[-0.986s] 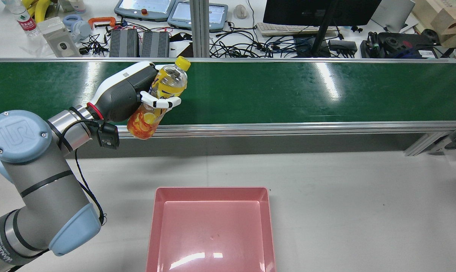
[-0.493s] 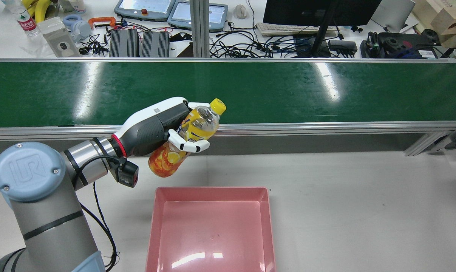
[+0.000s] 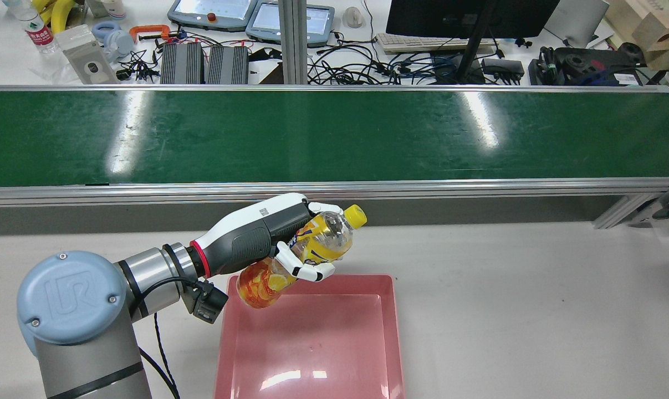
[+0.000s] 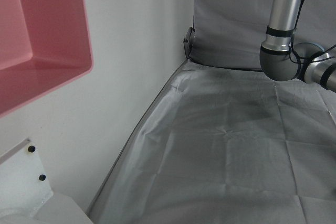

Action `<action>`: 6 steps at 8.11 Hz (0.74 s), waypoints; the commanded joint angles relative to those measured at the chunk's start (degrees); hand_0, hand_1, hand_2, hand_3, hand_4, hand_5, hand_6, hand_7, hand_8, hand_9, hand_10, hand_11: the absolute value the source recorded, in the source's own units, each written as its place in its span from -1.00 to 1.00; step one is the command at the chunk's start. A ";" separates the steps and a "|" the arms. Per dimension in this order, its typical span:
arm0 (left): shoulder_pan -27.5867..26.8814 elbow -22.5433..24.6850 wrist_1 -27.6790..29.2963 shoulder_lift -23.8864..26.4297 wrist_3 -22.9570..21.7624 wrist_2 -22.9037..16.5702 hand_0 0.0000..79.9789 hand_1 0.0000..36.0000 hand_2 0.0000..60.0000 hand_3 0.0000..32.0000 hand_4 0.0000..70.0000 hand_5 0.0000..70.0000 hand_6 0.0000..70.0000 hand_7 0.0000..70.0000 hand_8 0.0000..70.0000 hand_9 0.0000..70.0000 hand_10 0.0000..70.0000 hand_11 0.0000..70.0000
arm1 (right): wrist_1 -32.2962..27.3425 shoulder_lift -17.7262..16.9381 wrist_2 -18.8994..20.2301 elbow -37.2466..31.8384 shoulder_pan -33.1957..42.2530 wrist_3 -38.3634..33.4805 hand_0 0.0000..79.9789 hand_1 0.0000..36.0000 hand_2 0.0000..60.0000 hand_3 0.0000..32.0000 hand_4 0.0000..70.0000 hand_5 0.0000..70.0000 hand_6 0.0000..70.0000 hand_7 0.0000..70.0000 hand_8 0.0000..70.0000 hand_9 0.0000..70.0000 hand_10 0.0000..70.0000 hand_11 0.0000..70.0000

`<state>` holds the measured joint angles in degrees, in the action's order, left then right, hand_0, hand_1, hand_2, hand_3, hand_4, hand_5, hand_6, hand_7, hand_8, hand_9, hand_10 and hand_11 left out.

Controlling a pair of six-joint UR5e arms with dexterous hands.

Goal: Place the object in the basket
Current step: 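Carry the held bottle with the left hand over the pink tray, then open the left hand to drop the bottle into the pink tray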

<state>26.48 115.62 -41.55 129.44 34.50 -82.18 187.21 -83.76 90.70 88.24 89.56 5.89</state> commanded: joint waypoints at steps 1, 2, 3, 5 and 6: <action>-0.11 0.13 -0.03 0.03 0.31 -0.09 0.15 -0.58 -1.00 -1.00 -0.80 -0.77 -1.00 -0.90 -0.91 -0.84 -0.67 -0.49 | 0.00 0.00 0.00 0.00 0.00 0.00 -1.00 -1.00 -1.00 -1.00 -1.00 -1.00 -1.00 -1.00 -1.00 -1.00 -1.00 -1.00; -0.11 0.14 -0.03 -0.06 0.31 -0.09 0.16 -0.63 -1.00 -1.00 -0.91 -0.87 -1.00 -0.96 -0.97 -0.93 -0.79 -0.66 | 0.00 0.00 0.00 0.00 0.00 0.00 -1.00 -1.00 -1.00 -1.00 -1.00 -1.00 -1.00 -1.00 -1.00 -1.00 -1.00 -1.00; -0.11 0.14 -0.03 -0.15 0.31 -0.09 0.16 -0.65 -1.00 -1.00 -0.97 -0.89 -1.00 -0.98 -0.98 -0.95 -0.81 -0.69 | 0.00 0.00 0.00 0.00 0.00 0.00 -1.00 -1.00 -1.00 -1.00 -1.00 -1.00 -1.00 -1.00 -1.00 -1.00 -1.00 -1.00; -0.11 0.14 -0.03 -0.15 0.31 -0.09 0.17 -0.63 -1.00 -1.00 -1.00 -0.89 -1.00 -0.99 -0.99 -0.96 -0.83 -0.71 | 0.00 0.00 0.00 0.00 0.00 0.00 -1.00 -1.00 -1.00 -1.00 -1.00 -1.00 -1.00 -1.00 -1.00 -1.00 -1.00 -1.00; -0.11 0.14 -0.03 -0.15 0.31 -0.09 0.17 -0.63 -1.00 -1.00 -1.00 -0.91 -1.00 -0.99 -0.99 -0.96 -0.83 -0.71 | 0.00 0.00 0.00 0.00 0.00 0.00 -1.00 -1.00 -1.00 -1.00 -1.00 -1.00 -1.00 -1.00 -1.00 -1.00 -1.00 -1.00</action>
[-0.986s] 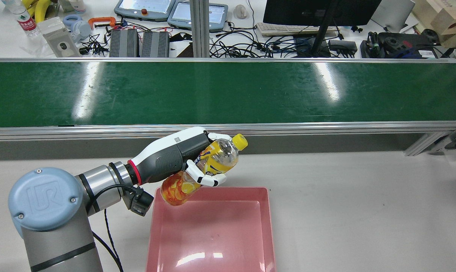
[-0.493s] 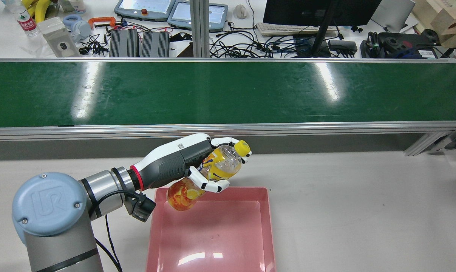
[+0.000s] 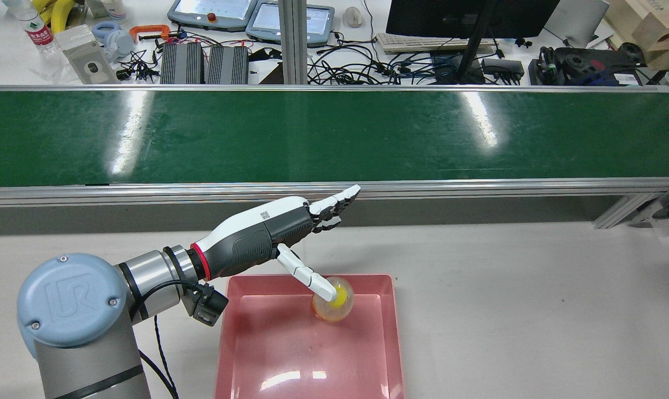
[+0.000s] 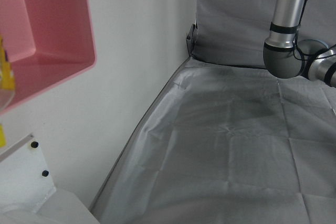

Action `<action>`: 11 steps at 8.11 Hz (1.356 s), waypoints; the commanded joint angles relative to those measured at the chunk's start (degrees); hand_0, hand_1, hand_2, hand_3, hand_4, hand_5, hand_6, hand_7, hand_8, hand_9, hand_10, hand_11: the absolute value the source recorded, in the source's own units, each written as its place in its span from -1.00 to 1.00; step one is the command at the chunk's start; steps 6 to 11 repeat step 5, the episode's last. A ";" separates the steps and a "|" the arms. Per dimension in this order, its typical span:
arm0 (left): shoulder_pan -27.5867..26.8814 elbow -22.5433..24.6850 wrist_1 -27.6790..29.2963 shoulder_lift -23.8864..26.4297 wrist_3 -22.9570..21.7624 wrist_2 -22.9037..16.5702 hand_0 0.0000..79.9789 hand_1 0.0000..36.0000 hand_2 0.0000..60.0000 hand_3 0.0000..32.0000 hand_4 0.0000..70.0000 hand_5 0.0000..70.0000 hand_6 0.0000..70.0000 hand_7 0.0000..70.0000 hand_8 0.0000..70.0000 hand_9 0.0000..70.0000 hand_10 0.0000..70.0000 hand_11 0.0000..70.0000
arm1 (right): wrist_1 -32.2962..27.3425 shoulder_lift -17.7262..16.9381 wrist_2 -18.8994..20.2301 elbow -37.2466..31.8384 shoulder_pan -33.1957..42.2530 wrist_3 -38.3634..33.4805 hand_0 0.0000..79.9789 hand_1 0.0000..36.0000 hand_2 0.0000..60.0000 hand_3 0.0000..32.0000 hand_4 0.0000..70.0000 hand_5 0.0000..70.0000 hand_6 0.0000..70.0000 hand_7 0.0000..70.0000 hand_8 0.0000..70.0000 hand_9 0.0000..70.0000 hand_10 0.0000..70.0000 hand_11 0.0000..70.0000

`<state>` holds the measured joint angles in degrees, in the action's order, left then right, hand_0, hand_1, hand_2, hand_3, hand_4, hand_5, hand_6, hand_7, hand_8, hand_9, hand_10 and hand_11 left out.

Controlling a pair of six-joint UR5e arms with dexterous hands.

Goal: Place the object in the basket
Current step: 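Open the left hand to drop the bottle into the pink tray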

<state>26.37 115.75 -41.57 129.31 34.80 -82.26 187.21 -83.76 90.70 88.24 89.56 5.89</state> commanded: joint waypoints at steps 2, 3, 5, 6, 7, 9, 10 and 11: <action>0.08 0.00 0.09 -0.02 0.00 0.00 0.17 -0.60 -1.00 -1.00 -1.00 -0.91 -1.00 -1.00 -0.98 -0.93 -0.84 -0.73 | 0.00 0.00 0.00 0.00 0.00 0.00 -1.00 -1.00 -1.00 -1.00 -1.00 -1.00 -1.00 -1.00 -1.00 -1.00 -1.00 -1.00; 0.09 0.00 0.09 -0.02 0.00 0.00 0.17 -0.60 -1.00 -1.00 -1.00 -0.91 -1.00 -1.00 -0.98 -0.94 -0.84 -0.72 | 0.00 0.00 0.00 0.00 0.00 0.00 -1.00 -1.00 -1.00 -1.00 -1.00 -1.00 -1.00 -1.00 -1.00 -1.00 -1.00 -1.00; 0.17 0.09 0.17 0.15 -0.08 0.00 0.16 -0.58 -1.00 -1.00 -1.00 -0.89 -1.00 -0.99 -0.98 -0.94 -0.83 -0.71 | 0.00 0.00 0.00 0.00 0.00 0.00 -1.00 -1.00 -1.00 -1.00 -1.00 -1.00 -1.00 -1.00 -1.00 -1.00 -1.00 -1.00; 0.17 0.09 0.17 0.15 -0.08 0.00 0.16 -0.58 -1.00 -1.00 -1.00 -0.89 -1.00 -0.99 -0.98 -0.94 -0.83 -0.71 | 0.00 0.00 0.00 0.00 0.00 0.00 -1.00 -1.00 -1.00 -1.00 -1.00 -1.00 -1.00 -1.00 -1.00 -1.00 -1.00 -1.00; 0.17 0.09 0.17 0.15 -0.08 0.00 0.16 -0.58 -1.00 -1.00 -1.00 -0.89 -1.00 -0.99 -0.98 -0.94 -0.83 -0.71 | 0.00 0.00 0.00 0.00 0.00 0.00 -1.00 -1.00 -1.00 -1.00 -1.00 -1.00 -1.00 -1.00 -1.00 -1.00 -1.00 -1.00; 0.17 0.09 0.17 0.15 -0.08 0.00 0.16 -0.58 -1.00 -1.00 -1.00 -0.89 -1.00 -0.99 -0.98 -0.94 -0.83 -0.71 | 0.00 0.00 0.00 0.00 0.00 0.00 -1.00 -1.00 -1.00 -1.00 -1.00 -1.00 -1.00 -1.00 -1.00 -1.00 -1.00 -1.00; 0.17 0.09 0.17 0.15 -0.08 0.00 0.16 -0.58 -1.00 -1.00 -1.00 -0.89 -1.00 -0.99 -0.98 -0.94 -0.83 -0.71 | 0.00 0.00 0.00 0.00 0.00 0.00 -1.00 -1.00 -1.00 -1.00 -1.00 -1.00 -1.00 -1.00 -1.00 -1.00 -1.00 -1.00; 0.17 0.09 0.17 0.15 -0.08 0.00 0.16 -0.58 -1.00 -1.00 -1.00 -0.89 -1.00 -0.99 -0.98 -0.94 -0.83 -0.71 | 0.00 0.00 0.00 0.00 0.00 0.00 -1.00 -1.00 -1.00 -1.00 -1.00 -1.00 -1.00 -1.00 -1.00 -1.00 -1.00 -1.00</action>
